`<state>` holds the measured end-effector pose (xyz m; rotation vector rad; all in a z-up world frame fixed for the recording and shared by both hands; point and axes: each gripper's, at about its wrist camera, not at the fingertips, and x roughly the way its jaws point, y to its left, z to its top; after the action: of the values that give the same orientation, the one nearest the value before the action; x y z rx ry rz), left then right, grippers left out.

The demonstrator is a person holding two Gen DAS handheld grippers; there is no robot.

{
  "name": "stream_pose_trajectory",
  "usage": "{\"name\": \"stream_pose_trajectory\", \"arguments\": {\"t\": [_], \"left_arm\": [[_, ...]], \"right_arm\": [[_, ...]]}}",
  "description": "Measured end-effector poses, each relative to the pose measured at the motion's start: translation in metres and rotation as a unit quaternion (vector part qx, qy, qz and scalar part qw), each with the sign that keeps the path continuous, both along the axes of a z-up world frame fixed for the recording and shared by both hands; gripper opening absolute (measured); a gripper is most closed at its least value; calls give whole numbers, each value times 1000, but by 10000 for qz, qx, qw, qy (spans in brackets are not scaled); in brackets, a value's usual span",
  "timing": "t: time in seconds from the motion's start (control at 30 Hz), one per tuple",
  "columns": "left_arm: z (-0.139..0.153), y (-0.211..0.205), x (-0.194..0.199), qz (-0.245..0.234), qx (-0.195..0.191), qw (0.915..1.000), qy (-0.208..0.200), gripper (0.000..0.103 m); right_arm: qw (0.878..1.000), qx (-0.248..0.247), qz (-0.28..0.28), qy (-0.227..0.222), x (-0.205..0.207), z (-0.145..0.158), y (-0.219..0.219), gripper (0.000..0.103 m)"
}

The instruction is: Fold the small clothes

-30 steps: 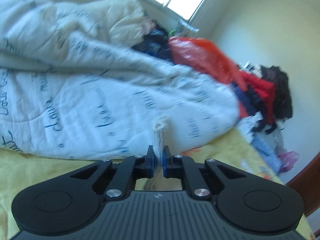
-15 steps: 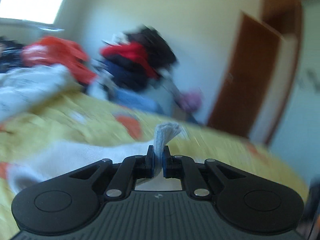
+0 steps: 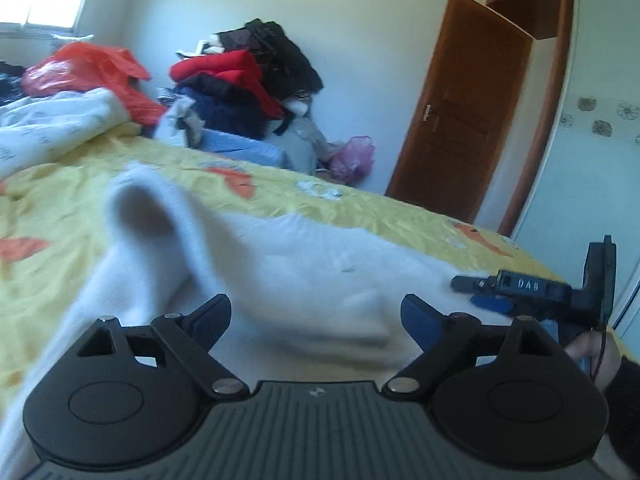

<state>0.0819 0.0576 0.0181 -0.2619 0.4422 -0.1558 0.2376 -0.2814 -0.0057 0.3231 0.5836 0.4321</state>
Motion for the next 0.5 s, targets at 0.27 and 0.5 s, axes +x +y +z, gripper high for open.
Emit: {"name": "stream_pose_trajectory", "arguments": {"t": [0.27,0.5], "left_arm": [[-33,42,2,430,-1140,9900,705,93],[-34,45,-1,367,-1306,9890,586,99]], "right_arm": [[9992,-361,-45,167,-13,28,37,82],[9646,1197,1142,2052,10,23,97,58]]}}
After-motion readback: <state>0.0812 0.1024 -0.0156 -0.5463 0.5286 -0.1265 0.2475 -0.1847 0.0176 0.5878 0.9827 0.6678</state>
